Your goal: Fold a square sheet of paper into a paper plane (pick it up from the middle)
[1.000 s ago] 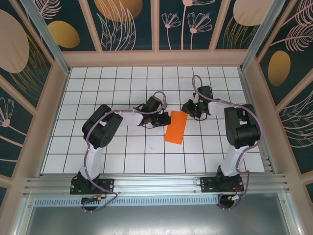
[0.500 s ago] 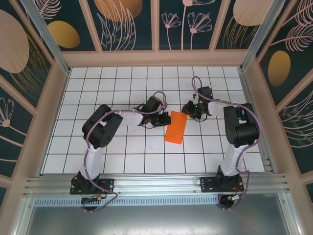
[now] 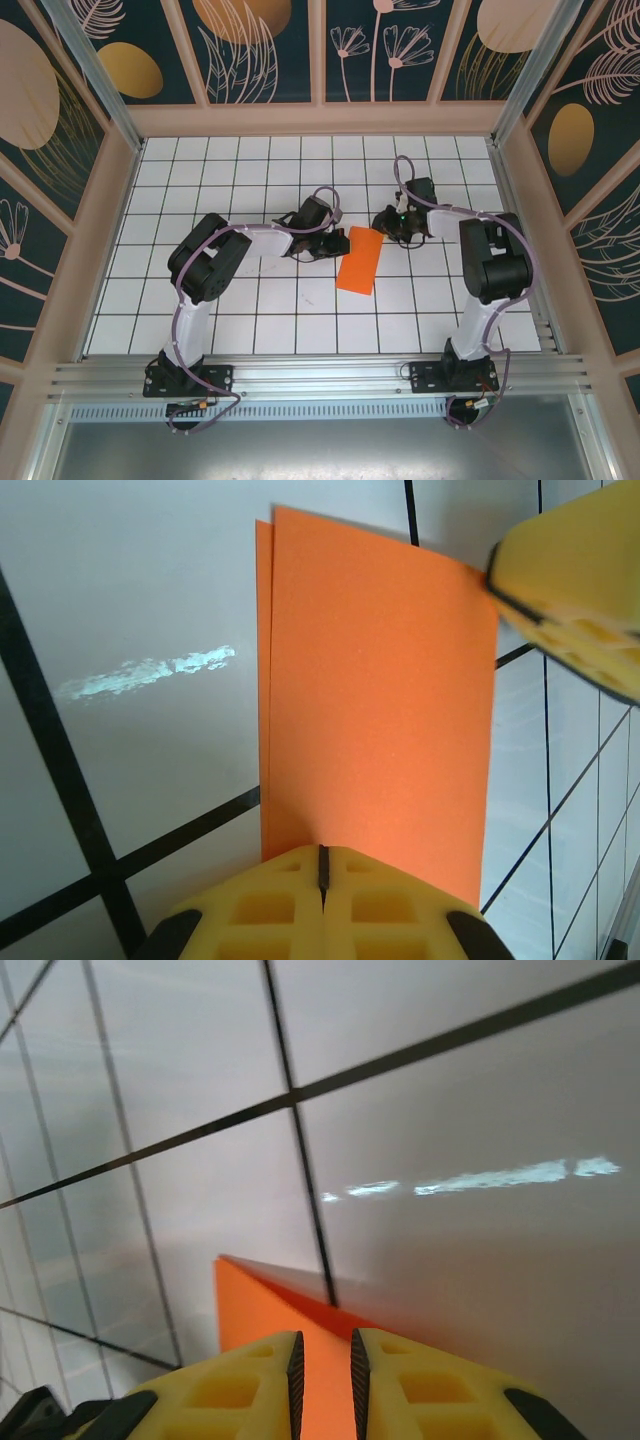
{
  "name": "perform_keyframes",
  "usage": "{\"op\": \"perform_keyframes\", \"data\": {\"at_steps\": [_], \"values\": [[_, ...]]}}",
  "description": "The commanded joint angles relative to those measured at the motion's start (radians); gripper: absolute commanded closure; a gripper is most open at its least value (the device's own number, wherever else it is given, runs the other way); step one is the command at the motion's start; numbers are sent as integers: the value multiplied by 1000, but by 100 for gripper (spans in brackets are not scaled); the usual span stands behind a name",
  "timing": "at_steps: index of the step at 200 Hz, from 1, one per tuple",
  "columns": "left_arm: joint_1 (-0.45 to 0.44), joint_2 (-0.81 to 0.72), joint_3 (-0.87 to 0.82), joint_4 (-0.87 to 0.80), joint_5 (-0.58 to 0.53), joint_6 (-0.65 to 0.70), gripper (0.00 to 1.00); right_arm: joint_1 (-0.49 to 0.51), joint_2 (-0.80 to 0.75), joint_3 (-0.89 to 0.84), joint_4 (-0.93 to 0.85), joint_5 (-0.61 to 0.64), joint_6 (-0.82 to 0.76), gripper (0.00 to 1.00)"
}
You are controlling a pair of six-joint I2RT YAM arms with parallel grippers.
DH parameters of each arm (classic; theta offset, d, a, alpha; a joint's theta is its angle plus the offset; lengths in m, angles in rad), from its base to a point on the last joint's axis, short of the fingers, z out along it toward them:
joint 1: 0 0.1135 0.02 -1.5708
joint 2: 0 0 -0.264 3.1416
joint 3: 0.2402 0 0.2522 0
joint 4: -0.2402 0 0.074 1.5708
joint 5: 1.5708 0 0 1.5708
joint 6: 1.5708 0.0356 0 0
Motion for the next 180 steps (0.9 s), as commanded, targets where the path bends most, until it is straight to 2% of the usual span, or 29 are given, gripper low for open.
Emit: {"op": "perform_keyframes", "data": {"at_steps": [1, 31, 71, 95, 144, 180], "values": [[-12, 59, -16, -101, -27, 23, 100, -17, 49, -27, 21, 29, 18, 76], [-12, 59, -13, -102, -27, 21, 100, -16, 21, -41, 22, -4, 26, 76], [-12, 52, -11, -102, -30, 20, 100, -15, -117, -29, -25, -50, 6, 76], [-12, 45, -14, -99, -32, 19, 100, -4, -171, -84, 7, -95, 15, 76], [-12, 49, -14, -88, -24, 16, 100, 9, -109, -212, 110, -81, 53, 76], [-12, 48, -15, -93, -27, 19, 100, 9, -106, -229, 89, -68, 42, 76]]}}
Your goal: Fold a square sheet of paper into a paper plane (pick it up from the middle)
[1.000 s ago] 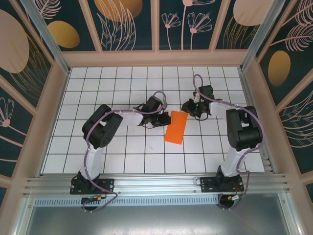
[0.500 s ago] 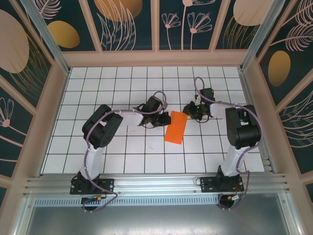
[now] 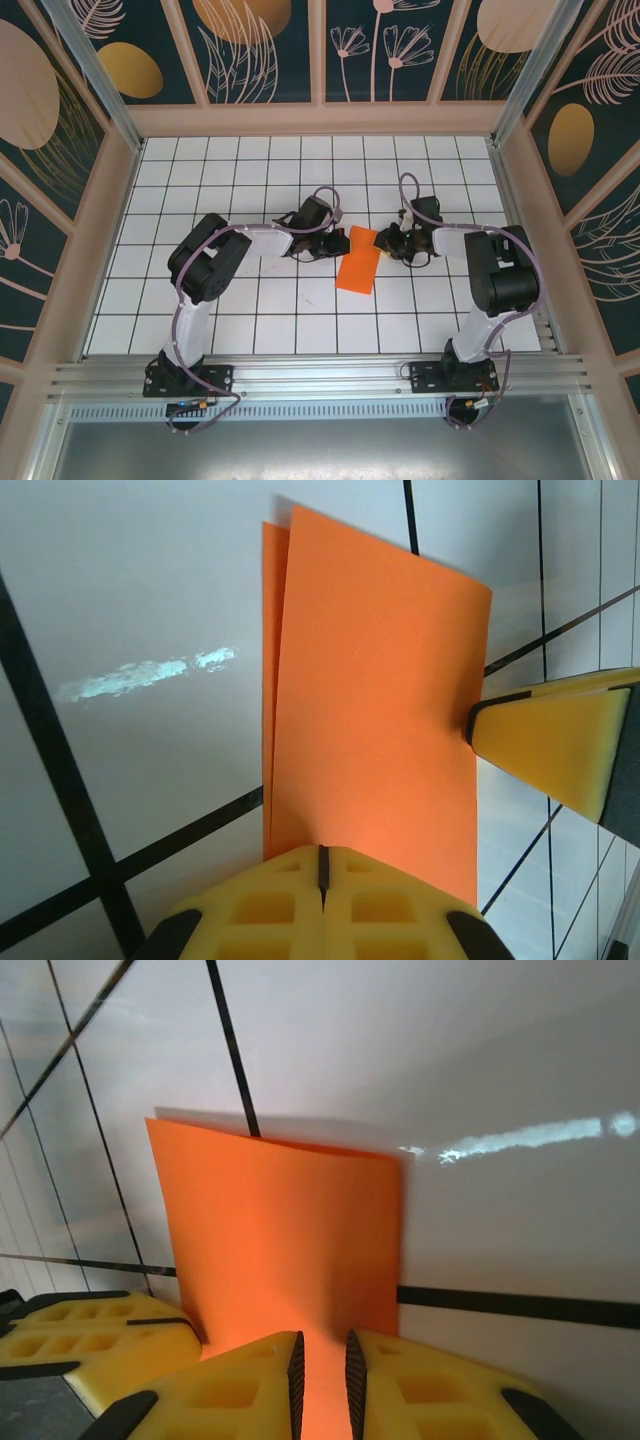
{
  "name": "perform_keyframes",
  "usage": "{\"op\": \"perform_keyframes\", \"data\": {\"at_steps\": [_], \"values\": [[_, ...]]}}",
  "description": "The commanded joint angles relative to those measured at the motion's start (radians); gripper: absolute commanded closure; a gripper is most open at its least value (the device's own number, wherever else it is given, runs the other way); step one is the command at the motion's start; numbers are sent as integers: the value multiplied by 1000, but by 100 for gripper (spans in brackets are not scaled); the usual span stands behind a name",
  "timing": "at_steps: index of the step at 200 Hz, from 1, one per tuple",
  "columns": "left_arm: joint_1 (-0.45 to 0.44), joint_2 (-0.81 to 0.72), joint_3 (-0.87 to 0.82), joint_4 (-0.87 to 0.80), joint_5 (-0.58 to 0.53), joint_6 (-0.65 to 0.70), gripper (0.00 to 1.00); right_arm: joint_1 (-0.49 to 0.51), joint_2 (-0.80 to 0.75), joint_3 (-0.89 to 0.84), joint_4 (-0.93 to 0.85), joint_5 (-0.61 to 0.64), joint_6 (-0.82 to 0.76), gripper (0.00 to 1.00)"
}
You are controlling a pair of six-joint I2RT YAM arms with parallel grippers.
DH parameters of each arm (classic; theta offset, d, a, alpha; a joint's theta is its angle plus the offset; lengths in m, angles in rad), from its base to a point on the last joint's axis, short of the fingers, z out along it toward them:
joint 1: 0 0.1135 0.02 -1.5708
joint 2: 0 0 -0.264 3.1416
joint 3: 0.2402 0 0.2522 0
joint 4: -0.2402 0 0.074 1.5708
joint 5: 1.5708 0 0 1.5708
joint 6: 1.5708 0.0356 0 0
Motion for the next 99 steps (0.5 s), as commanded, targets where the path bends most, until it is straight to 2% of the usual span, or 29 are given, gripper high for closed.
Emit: {"op": "perform_keyframes", "data": {"at_steps": [1, 54, 99], "values": [[-11, 47, -17, -93, -23, 18, 100, 10, 2, -24, -4, 10, 0, 76], [-10, 42, -17, -90, -27, 11, 100, 41, -147, -44, -64, -9, -10, 76], [-11, 41, -19, -93, -28, 11, 100, 109, -144, -131, 1, 10, 39, 76]]}}
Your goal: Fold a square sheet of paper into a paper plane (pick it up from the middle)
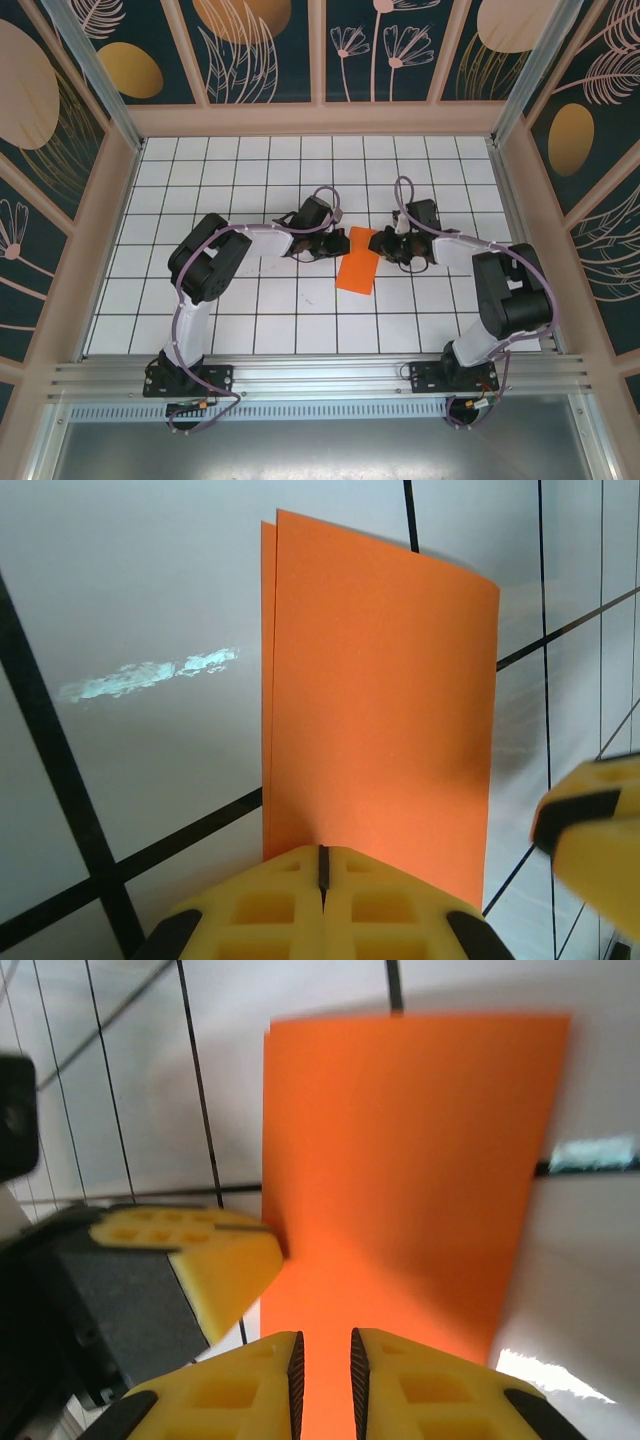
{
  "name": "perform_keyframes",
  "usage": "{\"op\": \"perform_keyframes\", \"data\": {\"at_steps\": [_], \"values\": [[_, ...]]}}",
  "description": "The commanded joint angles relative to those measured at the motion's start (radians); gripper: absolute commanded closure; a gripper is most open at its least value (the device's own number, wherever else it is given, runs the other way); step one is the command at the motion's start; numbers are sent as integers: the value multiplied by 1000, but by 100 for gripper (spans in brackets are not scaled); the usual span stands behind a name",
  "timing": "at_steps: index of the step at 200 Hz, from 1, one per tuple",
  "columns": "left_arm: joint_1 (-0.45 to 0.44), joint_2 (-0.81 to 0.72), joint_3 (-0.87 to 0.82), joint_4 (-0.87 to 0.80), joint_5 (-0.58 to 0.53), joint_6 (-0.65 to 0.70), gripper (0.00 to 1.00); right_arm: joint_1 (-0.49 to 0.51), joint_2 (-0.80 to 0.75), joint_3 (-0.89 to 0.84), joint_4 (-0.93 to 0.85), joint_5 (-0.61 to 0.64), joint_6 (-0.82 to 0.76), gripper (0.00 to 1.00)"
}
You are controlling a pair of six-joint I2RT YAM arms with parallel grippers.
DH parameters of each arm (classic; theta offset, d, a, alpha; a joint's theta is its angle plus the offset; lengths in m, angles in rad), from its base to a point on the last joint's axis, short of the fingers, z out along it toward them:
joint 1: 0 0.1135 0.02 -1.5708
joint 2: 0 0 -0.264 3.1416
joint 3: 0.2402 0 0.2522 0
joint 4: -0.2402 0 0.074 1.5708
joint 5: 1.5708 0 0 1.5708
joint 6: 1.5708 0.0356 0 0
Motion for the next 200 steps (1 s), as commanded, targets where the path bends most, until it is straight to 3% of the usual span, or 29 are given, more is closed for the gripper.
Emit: {"op": "perform_keyframes", "data": {"at_steps": [1, 36, 68, 95, 135, 165, 200], "values": [[-9, 42, -19, -93, -25, 10, 100, 26, 12, -60, 28, 5, 34, 76], [-9, 43, -22, -91, -27, 8, 100, 32, 53, -85, 25, 23, 29, 76], [-10, 43, -17, -92, -27, 8, 100, 34, -54, -79, -23, 13, 16, 76], [-10, 47, -20, -84, -24, 1, 100, 60, -135, -138, 22, -47, 53, 75], [-10, 48, -19, -87, -27, 2, 100, 126, -92, -217, 114, -61, 133, 75], [-10, 46, -21, -85, -27, 0, 100, 132, -76, -214, 42, 51, 117, 75], [-10, 48, -16, -92, -25, 4, 100, 147, -160, -210, 40, -33, 100, 74]]}}
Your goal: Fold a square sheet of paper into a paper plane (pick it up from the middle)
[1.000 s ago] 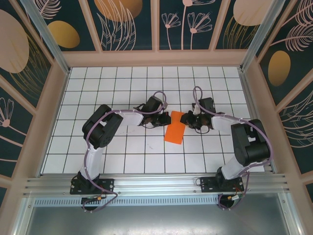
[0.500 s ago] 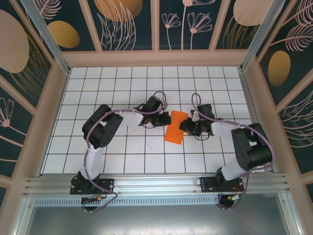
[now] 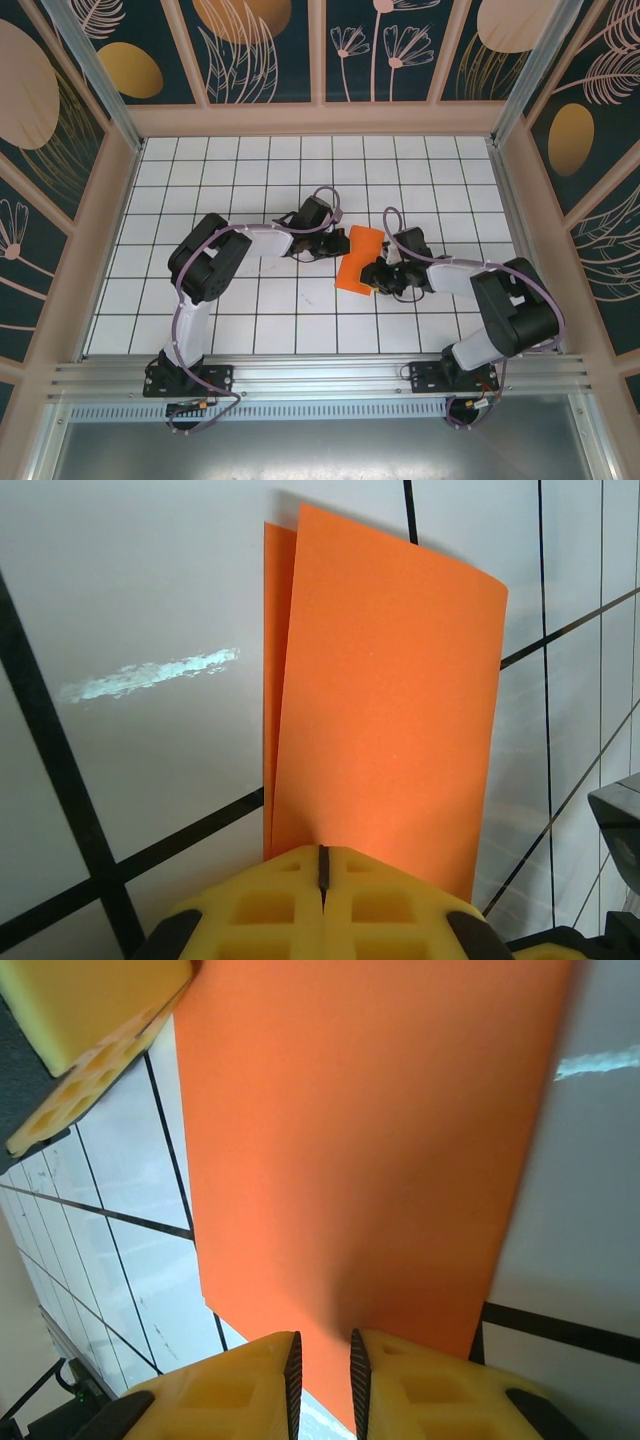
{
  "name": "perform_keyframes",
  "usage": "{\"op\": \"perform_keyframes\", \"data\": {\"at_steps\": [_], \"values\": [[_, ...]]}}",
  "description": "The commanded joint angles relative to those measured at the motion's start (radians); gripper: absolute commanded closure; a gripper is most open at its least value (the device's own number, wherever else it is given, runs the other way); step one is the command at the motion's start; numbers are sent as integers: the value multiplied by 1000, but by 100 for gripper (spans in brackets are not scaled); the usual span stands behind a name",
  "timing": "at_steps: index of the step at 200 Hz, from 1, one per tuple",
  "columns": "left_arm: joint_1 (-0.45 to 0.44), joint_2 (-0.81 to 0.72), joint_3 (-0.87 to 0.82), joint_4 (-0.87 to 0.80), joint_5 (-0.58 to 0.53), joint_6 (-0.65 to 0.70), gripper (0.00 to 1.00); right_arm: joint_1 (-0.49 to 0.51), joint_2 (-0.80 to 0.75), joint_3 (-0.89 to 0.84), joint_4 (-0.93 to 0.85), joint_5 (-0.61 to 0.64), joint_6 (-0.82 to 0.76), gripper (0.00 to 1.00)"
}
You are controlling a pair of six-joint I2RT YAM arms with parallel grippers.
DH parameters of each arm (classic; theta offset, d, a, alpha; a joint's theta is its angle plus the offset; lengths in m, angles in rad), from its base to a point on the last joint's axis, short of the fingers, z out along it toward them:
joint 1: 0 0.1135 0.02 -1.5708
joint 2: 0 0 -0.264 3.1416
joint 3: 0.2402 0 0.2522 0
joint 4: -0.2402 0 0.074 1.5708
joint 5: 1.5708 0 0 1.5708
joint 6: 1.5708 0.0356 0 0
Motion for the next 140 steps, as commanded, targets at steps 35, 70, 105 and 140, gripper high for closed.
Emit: {"op": "perform_keyframes", "data": {"at_steps": [35, 70, 105, 140], "values": [[-10, 48, -15, -87, -25, -1, 100, 28, -100, -36, -15, -46, 1, 73], [-10, 45, -16, -92, -25, 1, 100, 31, -36, -89, 19, -27, 12, 74], [-10, 45, -14, -95, -24, 2, 100, 24, -56, -28, -10, -29, -6, 74], [-10, 46, -17, -97, -26, 5, 100, -49, -78, 102, -49, -6, -47, 75]]}}
